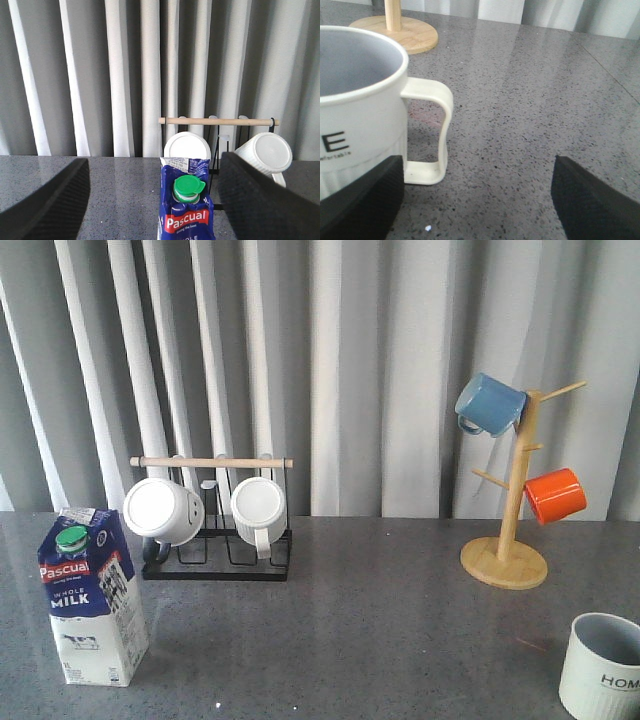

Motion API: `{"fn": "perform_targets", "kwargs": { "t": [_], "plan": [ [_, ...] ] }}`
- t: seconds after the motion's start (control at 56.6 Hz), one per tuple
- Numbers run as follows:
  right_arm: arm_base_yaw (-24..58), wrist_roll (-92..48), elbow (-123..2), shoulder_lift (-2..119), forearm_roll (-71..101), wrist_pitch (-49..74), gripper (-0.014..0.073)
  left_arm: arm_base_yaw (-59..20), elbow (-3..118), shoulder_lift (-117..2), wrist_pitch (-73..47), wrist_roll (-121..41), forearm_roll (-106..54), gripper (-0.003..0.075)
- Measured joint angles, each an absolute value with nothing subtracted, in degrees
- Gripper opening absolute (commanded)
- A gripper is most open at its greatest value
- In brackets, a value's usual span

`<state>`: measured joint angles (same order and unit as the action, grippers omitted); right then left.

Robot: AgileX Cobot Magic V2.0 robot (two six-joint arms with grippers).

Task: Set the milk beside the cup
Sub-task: 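Grasp the white HOME mug by its handle with the right gripper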

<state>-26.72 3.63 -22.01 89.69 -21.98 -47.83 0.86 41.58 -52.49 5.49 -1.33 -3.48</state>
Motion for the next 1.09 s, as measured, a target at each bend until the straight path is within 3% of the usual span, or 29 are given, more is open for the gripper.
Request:
{"fn": "perform_targets", "kwargs": {
  "t": [0.777, 0.883, 1.024, 1.095],
  "plan": [
    [-26.7, 6.6, -27.7, 98.6, -20.9, -55.4, 0.0552, 0.9, 41.6, -52.5, 5.5, -1.3, -3.5, 0.0523],
    [-26.7, 7.8, -29.1, 100.3, -22.4, -55.0, 0.0392, 0.9, 41.6, -52.5, 5.5, -1.3, -3.5, 0.0523],
    [-26.7, 10.8, -31.1, 101.7, -26.6, -55.0, 0.0000, 0.9, 41.6, -52.5, 5.5, -1.3, -3.5, 0.0523],
    [-26.7, 14.0, -32.3, 101.8, -29.0, -55.0, -0.0013, 0.9, 41.6, -52.5, 5.5, -1.3, -3.5, 0.0523]
  ]
}}
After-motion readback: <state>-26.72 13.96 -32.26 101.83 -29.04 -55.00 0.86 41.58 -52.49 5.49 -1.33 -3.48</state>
